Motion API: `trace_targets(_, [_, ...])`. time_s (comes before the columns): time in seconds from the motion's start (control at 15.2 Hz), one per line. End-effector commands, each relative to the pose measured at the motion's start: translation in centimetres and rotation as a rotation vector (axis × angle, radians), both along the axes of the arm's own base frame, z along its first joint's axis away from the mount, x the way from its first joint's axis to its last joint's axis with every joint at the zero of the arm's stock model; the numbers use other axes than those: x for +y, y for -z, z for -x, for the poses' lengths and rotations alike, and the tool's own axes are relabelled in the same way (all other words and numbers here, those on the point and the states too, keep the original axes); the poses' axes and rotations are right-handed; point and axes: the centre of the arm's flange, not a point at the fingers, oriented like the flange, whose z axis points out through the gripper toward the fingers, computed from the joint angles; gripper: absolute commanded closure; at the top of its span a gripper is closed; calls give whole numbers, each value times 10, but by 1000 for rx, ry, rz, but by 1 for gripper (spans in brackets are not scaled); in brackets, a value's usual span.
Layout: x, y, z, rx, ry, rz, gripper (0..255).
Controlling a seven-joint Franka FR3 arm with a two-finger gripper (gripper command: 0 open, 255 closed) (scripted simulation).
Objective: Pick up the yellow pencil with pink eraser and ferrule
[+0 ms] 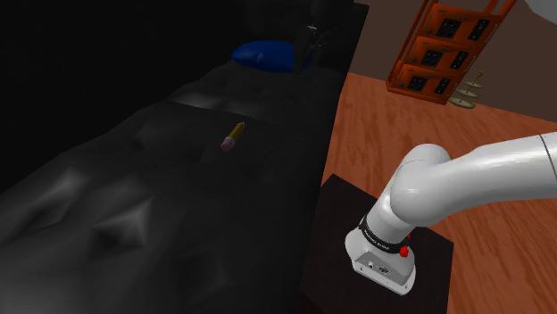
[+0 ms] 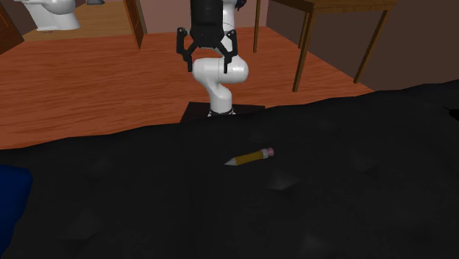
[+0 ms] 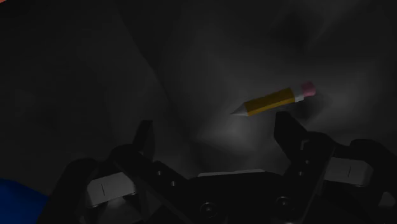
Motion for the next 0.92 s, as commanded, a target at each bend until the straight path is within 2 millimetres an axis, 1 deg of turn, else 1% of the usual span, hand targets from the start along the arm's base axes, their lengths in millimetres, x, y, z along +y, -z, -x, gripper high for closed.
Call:
trace_targets(0.0, [0,0,0,0,0,0,0])
trace_targets(0.2, [35,24,-17,45,201,-2,0])
trace_targets(0.46, [75,57,-48,106,470,-4,0])
trace_targets(0.66, [99,83,-77,151,671,-5,0])
trace_targets(0.86, [117,110,-108,197,872,-7,0])
